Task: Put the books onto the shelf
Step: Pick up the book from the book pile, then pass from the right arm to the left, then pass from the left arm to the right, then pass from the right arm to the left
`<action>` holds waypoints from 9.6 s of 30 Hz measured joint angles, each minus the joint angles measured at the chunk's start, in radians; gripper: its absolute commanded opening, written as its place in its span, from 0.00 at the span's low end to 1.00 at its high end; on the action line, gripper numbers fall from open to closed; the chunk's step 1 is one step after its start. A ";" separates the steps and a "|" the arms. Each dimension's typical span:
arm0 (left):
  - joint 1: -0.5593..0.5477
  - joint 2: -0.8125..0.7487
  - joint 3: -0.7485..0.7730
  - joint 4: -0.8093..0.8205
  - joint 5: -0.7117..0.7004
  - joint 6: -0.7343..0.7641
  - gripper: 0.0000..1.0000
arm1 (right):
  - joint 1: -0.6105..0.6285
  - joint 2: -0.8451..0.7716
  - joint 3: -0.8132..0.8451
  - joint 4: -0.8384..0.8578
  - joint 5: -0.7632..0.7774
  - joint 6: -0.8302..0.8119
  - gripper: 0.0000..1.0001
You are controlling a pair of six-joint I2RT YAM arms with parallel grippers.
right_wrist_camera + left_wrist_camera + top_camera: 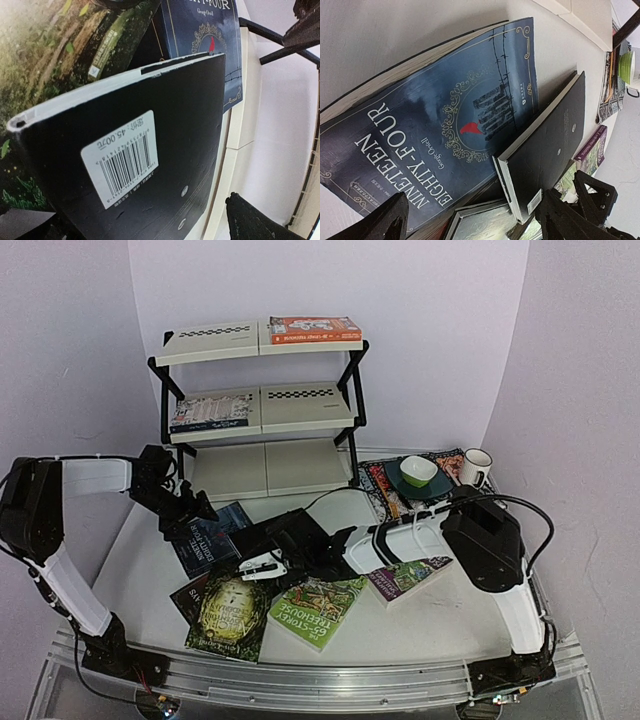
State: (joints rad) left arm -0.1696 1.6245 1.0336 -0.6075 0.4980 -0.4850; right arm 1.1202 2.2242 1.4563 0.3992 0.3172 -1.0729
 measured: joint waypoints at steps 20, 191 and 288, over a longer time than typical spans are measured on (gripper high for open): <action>0.000 -0.024 0.019 0.015 -0.064 -0.014 0.91 | 0.019 0.216 0.004 0.632 0.241 -0.394 0.03; -0.764 -0.740 -0.028 0.142 -0.043 1.221 0.00 | -0.055 -1.127 -0.327 -0.668 -0.415 0.564 0.50; -0.871 -0.183 0.279 -0.034 -0.780 1.276 0.00 | -0.059 -0.911 -0.175 -0.676 -0.058 0.410 0.96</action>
State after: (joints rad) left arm -1.0401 1.4414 1.3128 -0.6418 -0.2825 0.7906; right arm 1.0611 1.3136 1.2812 -0.2768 0.2588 -0.6628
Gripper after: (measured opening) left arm 0.164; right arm 0.949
